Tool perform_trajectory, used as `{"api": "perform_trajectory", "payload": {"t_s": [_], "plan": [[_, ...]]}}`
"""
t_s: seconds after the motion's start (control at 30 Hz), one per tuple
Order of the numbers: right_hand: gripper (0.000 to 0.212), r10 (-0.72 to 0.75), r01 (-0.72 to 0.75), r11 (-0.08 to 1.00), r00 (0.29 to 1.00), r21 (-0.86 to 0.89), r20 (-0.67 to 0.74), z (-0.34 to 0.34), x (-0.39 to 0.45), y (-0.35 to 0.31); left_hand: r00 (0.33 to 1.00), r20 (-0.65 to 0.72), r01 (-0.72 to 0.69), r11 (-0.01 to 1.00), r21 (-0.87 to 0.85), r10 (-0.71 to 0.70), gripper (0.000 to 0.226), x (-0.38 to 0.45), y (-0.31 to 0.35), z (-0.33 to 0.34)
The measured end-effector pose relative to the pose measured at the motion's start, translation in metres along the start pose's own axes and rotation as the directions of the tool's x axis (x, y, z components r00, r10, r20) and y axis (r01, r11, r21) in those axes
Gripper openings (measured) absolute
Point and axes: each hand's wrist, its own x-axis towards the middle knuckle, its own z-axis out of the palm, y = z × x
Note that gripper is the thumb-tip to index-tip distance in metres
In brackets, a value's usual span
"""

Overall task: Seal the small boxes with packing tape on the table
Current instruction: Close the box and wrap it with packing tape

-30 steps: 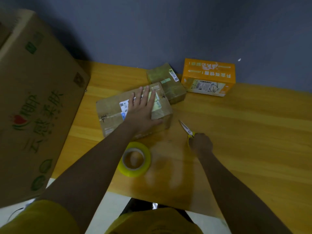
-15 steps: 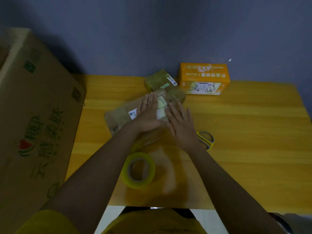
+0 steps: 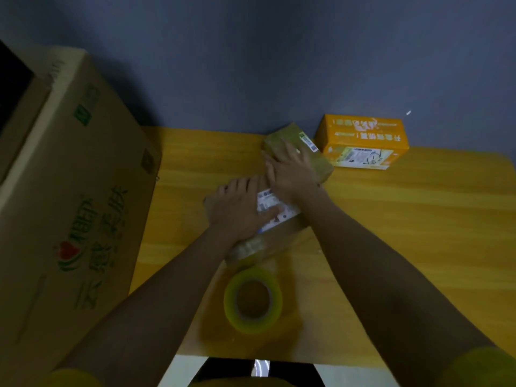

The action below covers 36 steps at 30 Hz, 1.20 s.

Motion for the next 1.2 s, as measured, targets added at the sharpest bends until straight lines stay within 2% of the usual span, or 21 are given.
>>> {"api": "perform_trajectory", "payload": {"t_s": [0.1, 0.23, 0.33, 0.4, 0.43, 0.47, 0.5, 0.53, 0.57, 0.6, 0.63, 0.7, 0.77, 0.8, 0.83, 0.9, 1.0, 1.03, 1.1, 1.13, 1.2], "plan": [[0.063, -0.067, 0.064, 0.998, 0.994, -0.027, -0.086, 0.013, -0.034, 0.012, 0.998, -0.060, 0.006, 1.000, 0.019, -0.004, 0.088, 0.000, 0.001, 0.004], [0.059, -0.046, 0.045, 0.999, 0.983, -0.008, -0.178, 0.031, -0.115, 0.016, 0.998, 0.046, 0.037, 0.998, 0.042, -0.039, 0.098, -0.003, 0.005, 0.000], [0.060, 0.080, -0.034, 0.972, 0.979, 0.233, -0.190, 0.025, -0.132, 0.015, 0.996, 0.087, 0.010, 0.997, -0.082, -0.003, 0.100, 0.000, 0.002, -0.013], [0.064, 0.288, -0.191, 0.880, 0.942, 0.434, -0.170, 0.015, -0.114, 0.020, 0.996, 0.060, 0.083, 0.963, -0.256, -0.070, 0.083, -0.004, -0.001, -0.021], [0.071, 0.383, -0.292, 0.794, 0.921, 0.534, -0.066, 0.006, -0.102, 0.022, 0.980, 0.026, 0.196, 0.928, -0.318, -0.198, 0.076, -0.009, -0.004, -0.024], [0.077, 0.426, -0.370, 0.684, 0.902, 0.629, 0.068, 0.000, -0.091, 0.025, 0.926, 0.055, 0.365, 0.849, -0.382, -0.374, 0.075, -0.013, -0.010, -0.025], [0.075, 0.419, -0.415, 0.589, 0.891, 0.693, 0.176, -0.005, -0.082, 0.027, 0.833, 0.166, 0.538, 0.704, -0.464, -0.528, 0.081, -0.018, -0.016, -0.027], [0.067, 0.391, -0.437, 0.537, 0.887, 0.722, 0.246, -0.010, -0.077, 0.027, 0.744, 0.314, 0.650, 0.530, -0.545, -0.590, 0.087, -0.022, -0.022, -0.028], [0.056, 0.363, -0.423, 0.536, 0.897, 0.730, 0.253, -0.014, -0.077, 0.025, 0.718, 0.401, 0.672, 0.418, -0.612, -0.569, 0.088, -0.026, -0.028, -0.029], [0.047, 0.351, -0.389, 0.539, 0.910, 0.747, 0.220, -0.016, -0.080, 0.023, 0.741, 0.397, 0.636, 0.378, -0.673, -0.542, 0.085, -0.029, -0.032, -0.033], [0.043, 0.340, -0.326, 0.517, 0.927, 0.792, 0.160, -0.018, -0.083, 0.019, 0.777, 0.321, 0.564, 0.373, -0.736, -0.542, 0.075, -0.033, -0.035, -0.038], [0.044, 0.326, -0.185, 0.421, 0.944, 0.888, 0.042, -0.017, -0.091, 0.008, 0.796, 0.087, 0.385, 0.389, -0.837, -0.599, 0.046, -0.046, -0.038, -0.047], [0.050, 0.282, -0.122, 0.377, 0.959, 0.918, 0.012, -0.005, -0.096, -0.005, 0.788, -0.117, 0.260, 0.499, -0.826, -0.605, 0.028, -0.060, -0.046, -0.040], [0.051, 0.237, -0.129, 0.393, 0.971, 0.910, 0.035, 0.005, -0.096, -0.010, 0.801, -0.100, 0.300, 0.540, -0.787, -0.590, 0.020, -0.067, -0.051, -0.033], [0.051, 0.191, -0.141, 0.416, 0.979, 0.898, 0.066, 0.016, -0.096, -0.015, 0.816, -0.014, 0.382, 0.557, -0.737, -0.578, 0.016, -0.072, -0.055, -0.025], [0.056, 0.164, -0.174, 0.446, 0.980, 0.878, 0.111, 0.033, -0.095, -0.020, 0.829, 0.138, 0.508, 0.626, -0.591, -0.542, 0.028, -0.075, -0.062, -0.006], [0.061, 0.189, -0.266, 0.473, 0.962, 0.840, 0.198, 0.044, -0.094, -0.020, 0.822, 0.111, 0.567, 0.786, -0.248, -0.558, 0.044, -0.055, -0.054, -0.006], [0.060, 0.207, -0.262, 0.518, 0.962, 0.814, 0.177, 0.047, -0.096, -0.018, 0.825, 0.082, 0.565, 0.808, -0.166, -0.559, 0.047, -0.045, -0.049, -0.010], [0.058, 0.214, -0.139, 0.733, 0.976, 0.666, -0.033, 0.049, -0.096, -0.016, 0.859, 0.029, 0.511, 0.853, -0.106, -0.511, 0.051, -0.023, -0.047, -0.008], [0.059, 0.143, -0.053, 0.843, 0.981, 0.535, -0.127, 0.053, -0.093, -0.015, 0.890, 0.000, 0.454, 0.887, -0.083, -0.455, 0.055, -0.016, -0.047, -0.002], [0.061, -0.018, 0.056, 0.956, 0.991, 0.287, -0.134, 0.064, -0.082, -0.020, 0.941, -0.014, 0.338, 0.941, 0.005, -0.337, 0.065, -0.007, -0.051, 0.015]]}}
